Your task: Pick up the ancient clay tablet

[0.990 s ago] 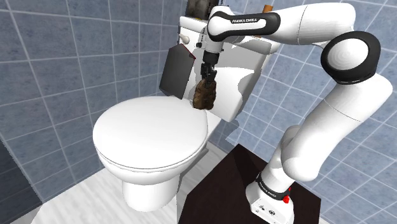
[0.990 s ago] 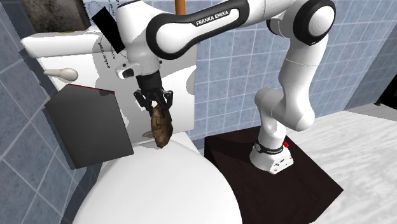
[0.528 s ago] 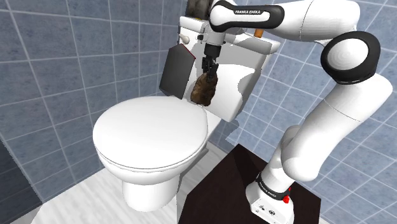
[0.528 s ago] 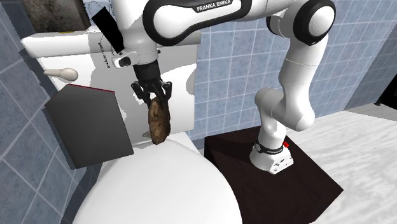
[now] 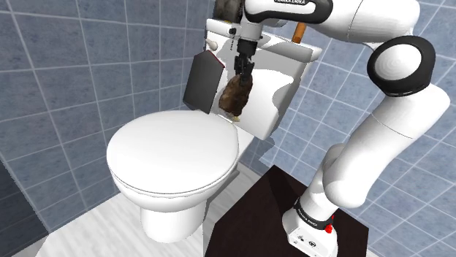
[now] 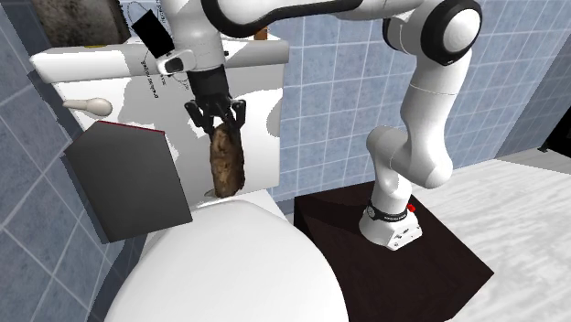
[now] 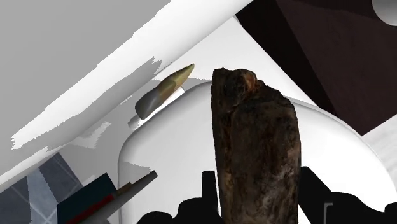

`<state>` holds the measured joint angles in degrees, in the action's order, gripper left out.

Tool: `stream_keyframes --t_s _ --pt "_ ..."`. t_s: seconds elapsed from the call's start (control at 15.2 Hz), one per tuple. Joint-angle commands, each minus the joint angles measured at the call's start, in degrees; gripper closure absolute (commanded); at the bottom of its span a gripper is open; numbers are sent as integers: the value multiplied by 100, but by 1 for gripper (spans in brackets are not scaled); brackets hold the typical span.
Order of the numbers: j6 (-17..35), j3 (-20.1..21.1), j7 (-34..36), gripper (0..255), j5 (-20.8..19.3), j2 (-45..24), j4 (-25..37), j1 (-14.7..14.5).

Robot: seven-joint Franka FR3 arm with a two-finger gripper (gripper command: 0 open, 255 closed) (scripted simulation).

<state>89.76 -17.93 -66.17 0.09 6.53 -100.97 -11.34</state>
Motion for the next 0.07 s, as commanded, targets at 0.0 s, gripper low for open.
stream_keyframes --t_s 0.0 --pt "-45 -2 -3 255 3 -10 58 1"
